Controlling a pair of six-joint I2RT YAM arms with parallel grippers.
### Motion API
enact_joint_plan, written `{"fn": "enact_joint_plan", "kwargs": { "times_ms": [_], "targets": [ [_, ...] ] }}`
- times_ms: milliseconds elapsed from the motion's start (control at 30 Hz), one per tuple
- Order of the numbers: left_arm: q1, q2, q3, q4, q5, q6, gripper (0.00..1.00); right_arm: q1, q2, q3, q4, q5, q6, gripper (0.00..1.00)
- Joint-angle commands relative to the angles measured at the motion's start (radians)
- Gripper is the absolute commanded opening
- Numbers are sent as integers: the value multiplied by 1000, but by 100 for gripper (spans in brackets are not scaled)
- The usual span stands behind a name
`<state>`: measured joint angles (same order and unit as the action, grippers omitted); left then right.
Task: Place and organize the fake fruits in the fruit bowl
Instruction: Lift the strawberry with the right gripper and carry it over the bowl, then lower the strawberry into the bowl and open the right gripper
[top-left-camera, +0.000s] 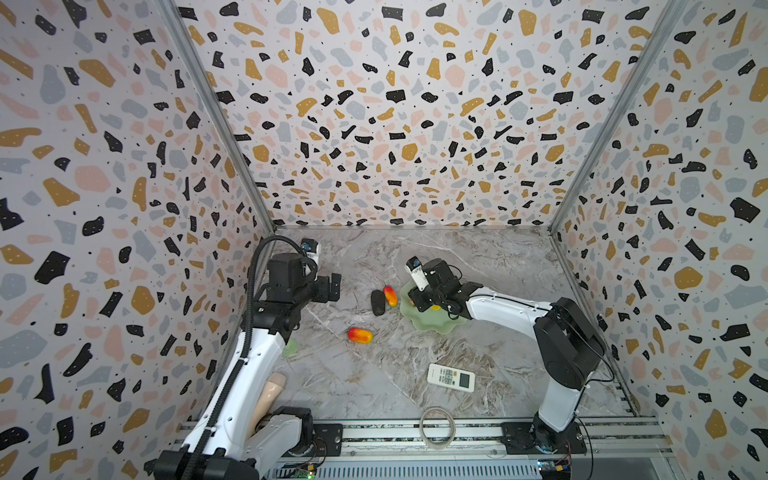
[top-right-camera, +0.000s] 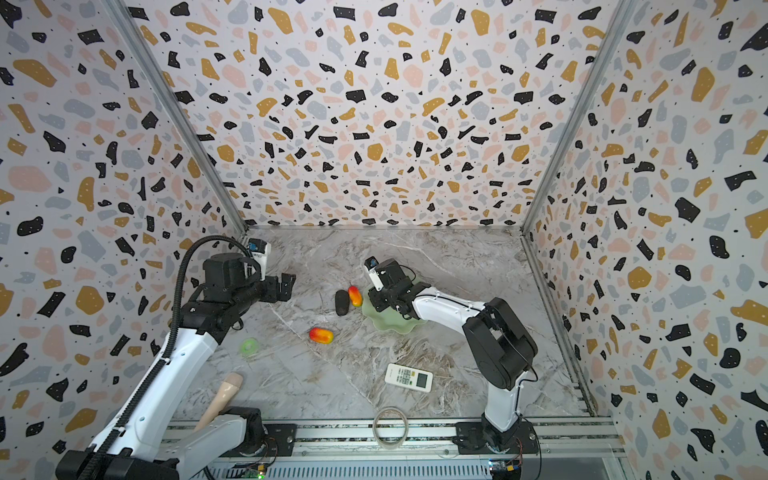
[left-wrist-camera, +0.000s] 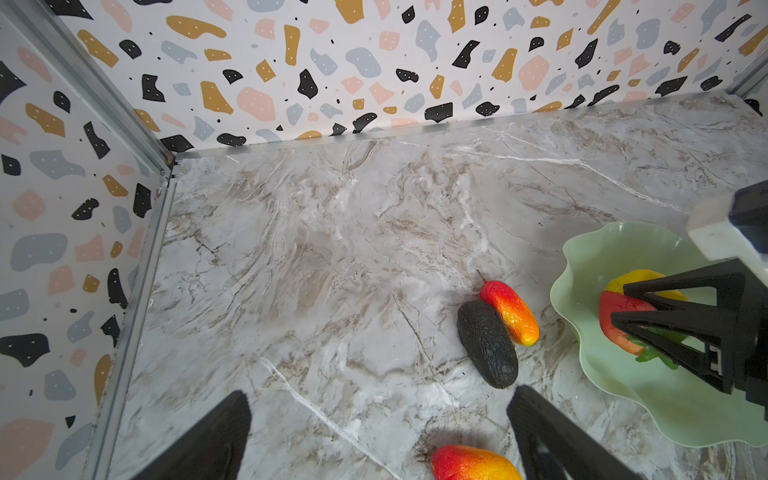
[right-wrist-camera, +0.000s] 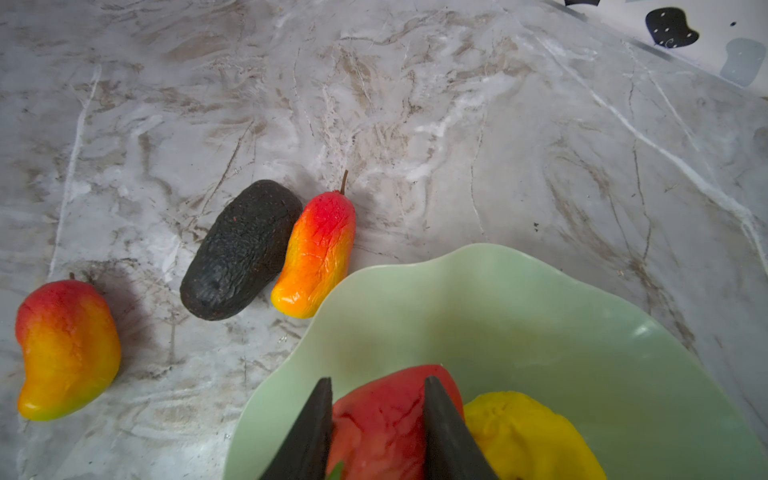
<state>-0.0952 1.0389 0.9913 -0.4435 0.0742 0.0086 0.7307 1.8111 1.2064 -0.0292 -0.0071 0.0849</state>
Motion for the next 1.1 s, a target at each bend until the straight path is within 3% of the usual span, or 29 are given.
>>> {"fn": "enact_joint_plan", "kwargs": {
  "times_ms": [0, 533, 967, 1067],
  "targets": [
    [5, -12, -10, 34, 18, 7, 100, 0, -4, -2, 23, 12, -5, 12],
    [5, -8, -11, 34, 17, 7, 100, -8, 18, -5, 34, 4, -2, 31],
    [5, -4, -11, 32, 15, 7, 99, -14, 1, 22, 5, 3, -25, 57],
    [5, -2, -11, 32, 14, 8, 100, -13, -23, 37, -17, 0, -40, 70]
  ]
}}
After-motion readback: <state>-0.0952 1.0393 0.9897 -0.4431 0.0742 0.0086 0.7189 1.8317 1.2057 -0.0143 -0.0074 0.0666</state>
